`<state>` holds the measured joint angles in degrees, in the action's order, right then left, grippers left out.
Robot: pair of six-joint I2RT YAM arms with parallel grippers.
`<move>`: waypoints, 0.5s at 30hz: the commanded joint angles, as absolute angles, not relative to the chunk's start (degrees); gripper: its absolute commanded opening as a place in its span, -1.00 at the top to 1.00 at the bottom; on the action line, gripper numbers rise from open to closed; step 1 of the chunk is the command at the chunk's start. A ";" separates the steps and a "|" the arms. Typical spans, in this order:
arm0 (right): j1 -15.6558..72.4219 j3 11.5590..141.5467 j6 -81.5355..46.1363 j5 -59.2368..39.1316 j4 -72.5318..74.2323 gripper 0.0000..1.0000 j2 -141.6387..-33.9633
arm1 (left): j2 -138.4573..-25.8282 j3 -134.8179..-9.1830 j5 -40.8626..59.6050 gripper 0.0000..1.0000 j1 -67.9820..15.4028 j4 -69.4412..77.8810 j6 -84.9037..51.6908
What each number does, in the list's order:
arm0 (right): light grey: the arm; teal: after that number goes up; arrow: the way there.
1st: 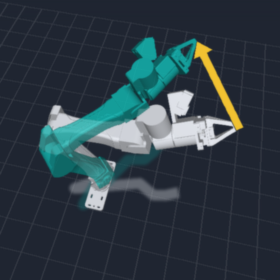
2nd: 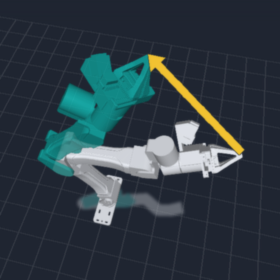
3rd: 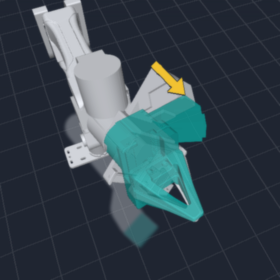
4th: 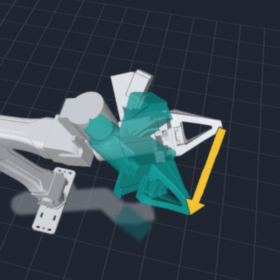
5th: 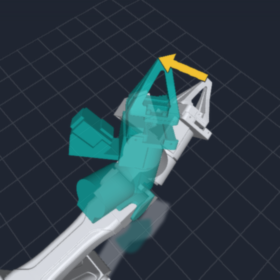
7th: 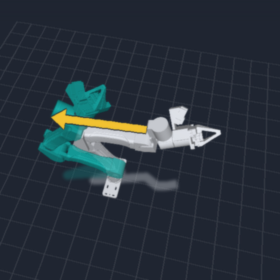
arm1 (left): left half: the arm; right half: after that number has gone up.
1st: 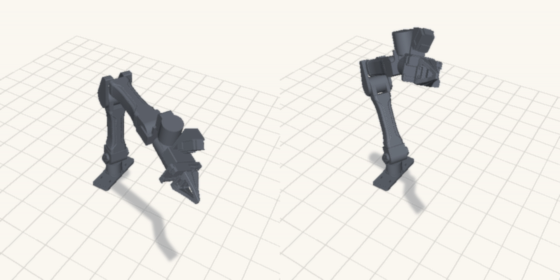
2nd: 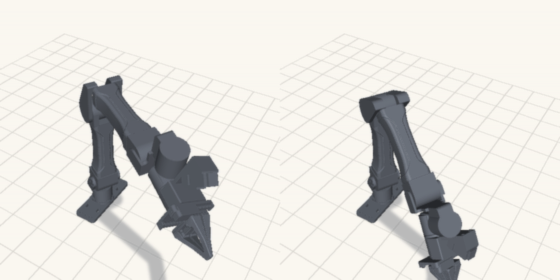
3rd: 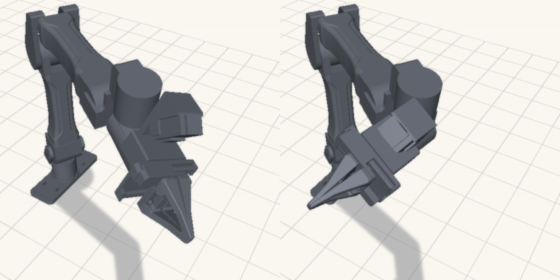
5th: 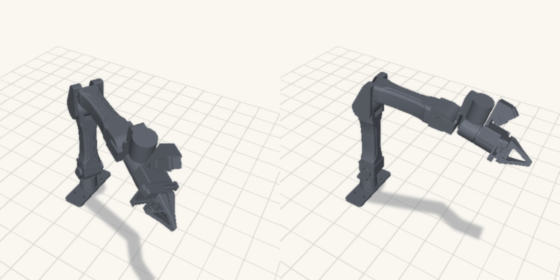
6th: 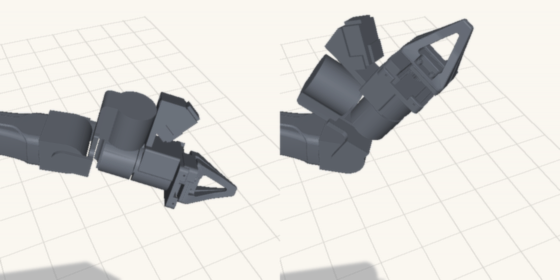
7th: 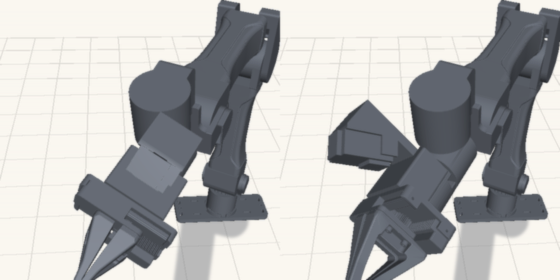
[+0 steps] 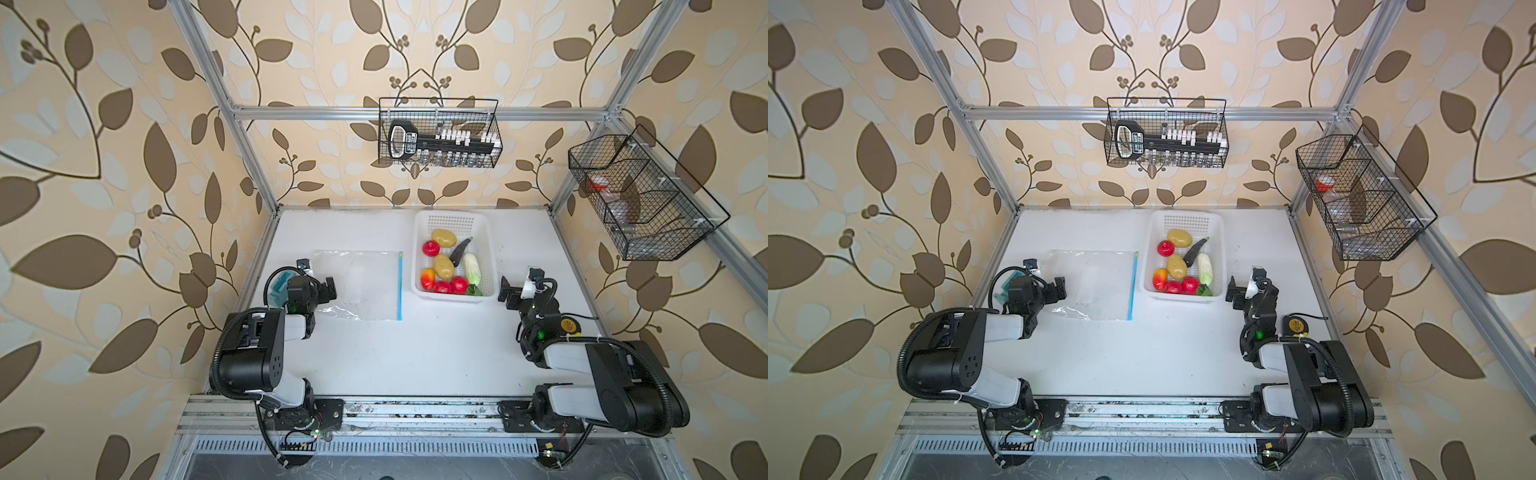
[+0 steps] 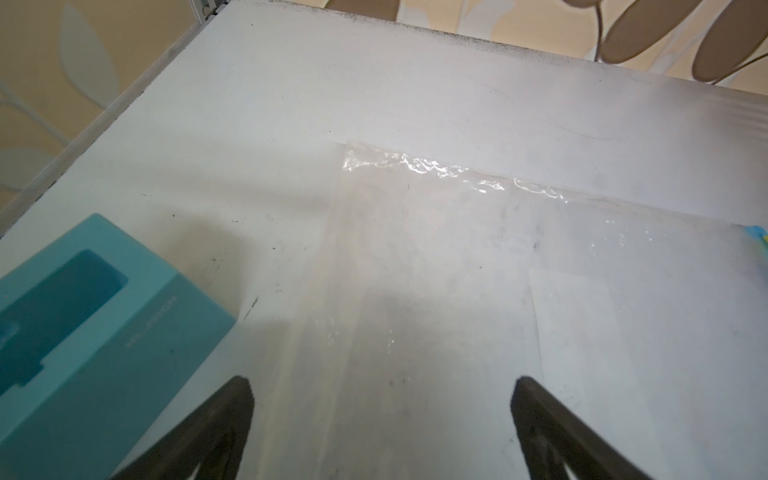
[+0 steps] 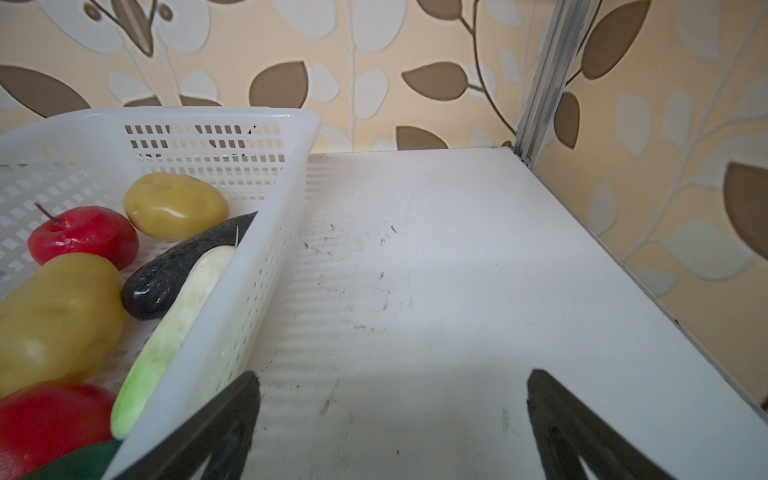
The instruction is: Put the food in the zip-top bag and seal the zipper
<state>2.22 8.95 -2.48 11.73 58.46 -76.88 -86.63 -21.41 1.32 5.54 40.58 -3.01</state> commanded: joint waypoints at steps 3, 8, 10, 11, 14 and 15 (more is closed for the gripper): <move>2.11 10.05 -1.41 10.80 58.45 -1.00 -77.02 | -86.13 -22.60 1.40 -0.98 4.92 42.11 -2.29; 2.20 10.11 -1.36 10.98 58.45 -1.00 -77.06 | -86.13 -22.64 1.41 -0.98 4.92 42.14 -2.29; 2.21 9.98 -1.38 10.91 58.53 -1.00 -76.98 | -86.13 -22.62 1.37 -0.98 4.92 42.18 -2.29; 2.28 9.94 -1.32 11.11 58.66 -1.00 -76.97 | -86.14 -22.61 1.34 -0.98 4.92 42.14 -2.29; 2.83 9.76 -1.11 12.34 58.86 -1.00 -76.78 | -85.96 -22.50 1.35 -0.98 4.92 42.35 -2.29; 3.30 9.59 -0.99 13.28 59.09 -1.00 -76.60 | -85.87 -22.33 1.36 -0.98 4.92 42.29 -2.29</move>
